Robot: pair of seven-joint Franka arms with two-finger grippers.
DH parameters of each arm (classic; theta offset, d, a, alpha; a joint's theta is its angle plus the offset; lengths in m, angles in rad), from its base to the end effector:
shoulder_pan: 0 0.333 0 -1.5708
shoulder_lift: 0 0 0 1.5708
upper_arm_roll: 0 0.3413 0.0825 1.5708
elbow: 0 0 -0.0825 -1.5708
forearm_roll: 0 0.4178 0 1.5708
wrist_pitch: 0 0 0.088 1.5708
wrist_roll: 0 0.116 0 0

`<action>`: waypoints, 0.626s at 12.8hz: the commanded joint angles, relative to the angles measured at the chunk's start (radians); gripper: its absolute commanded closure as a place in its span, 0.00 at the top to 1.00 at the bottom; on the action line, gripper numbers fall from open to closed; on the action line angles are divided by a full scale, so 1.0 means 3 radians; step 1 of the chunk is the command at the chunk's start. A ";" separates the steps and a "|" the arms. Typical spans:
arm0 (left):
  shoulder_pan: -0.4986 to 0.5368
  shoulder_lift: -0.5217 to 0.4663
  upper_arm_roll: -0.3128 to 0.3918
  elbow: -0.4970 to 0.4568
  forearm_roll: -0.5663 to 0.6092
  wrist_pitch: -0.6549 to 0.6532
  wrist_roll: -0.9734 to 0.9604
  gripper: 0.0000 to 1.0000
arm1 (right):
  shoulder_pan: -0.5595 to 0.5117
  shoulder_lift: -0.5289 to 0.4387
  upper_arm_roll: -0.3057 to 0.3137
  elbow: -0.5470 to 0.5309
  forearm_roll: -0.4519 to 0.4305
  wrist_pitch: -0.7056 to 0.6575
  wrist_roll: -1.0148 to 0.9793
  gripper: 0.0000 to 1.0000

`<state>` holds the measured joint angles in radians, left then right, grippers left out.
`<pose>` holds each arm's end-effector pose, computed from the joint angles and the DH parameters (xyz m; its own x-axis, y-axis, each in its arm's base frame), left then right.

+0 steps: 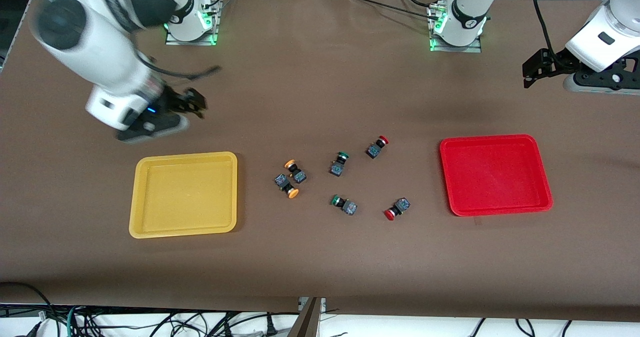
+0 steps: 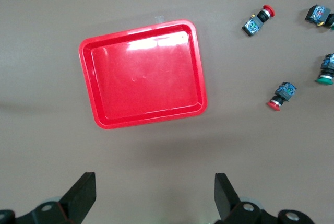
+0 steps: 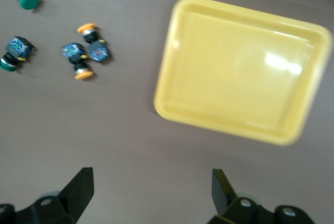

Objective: Place red and yellow buttons in trays
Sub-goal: 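Reach the right gripper toward the yellow buttons while the left gripper starts moving, then grasp a yellow button with the right gripper while the left gripper grasps a red button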

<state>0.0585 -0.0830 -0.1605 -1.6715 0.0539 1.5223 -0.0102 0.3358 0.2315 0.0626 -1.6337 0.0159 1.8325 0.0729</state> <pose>0.5510 -0.0536 0.6331 0.9940 -0.0874 -0.0664 -0.0919 -0.9935 -0.0678 0.6150 0.2568 0.4855 0.9486 0.3145 -0.0344 0.3137 -0.9491 -0.0271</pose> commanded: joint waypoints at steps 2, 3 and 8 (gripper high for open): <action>-0.0021 0.0183 -0.0017 0.0055 -0.0098 -0.0333 0.0090 1.00 | 0.0312 0.0939 -0.0009 0.0418 0.0003 0.0711 0.0028 1.00; -0.0117 0.0503 -0.0114 0.0095 -0.0078 -0.0375 0.0075 1.00 | 0.0388 0.1159 -0.0009 0.0541 -0.0002 0.0915 0.0104 1.00; -0.0297 0.1650 -0.0145 0.0428 -0.0062 0.0715 0.0110 1.00 | 0.0532 0.2024 -0.0009 0.1139 -0.0007 0.1714 0.0151 1.00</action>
<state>-0.0237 0.2886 -0.2085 -1.6326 0.0510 1.6476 0.0035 0.4910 0.7463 0.0635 -1.4027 0.0158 2.3153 0.1130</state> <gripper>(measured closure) 0.000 0.000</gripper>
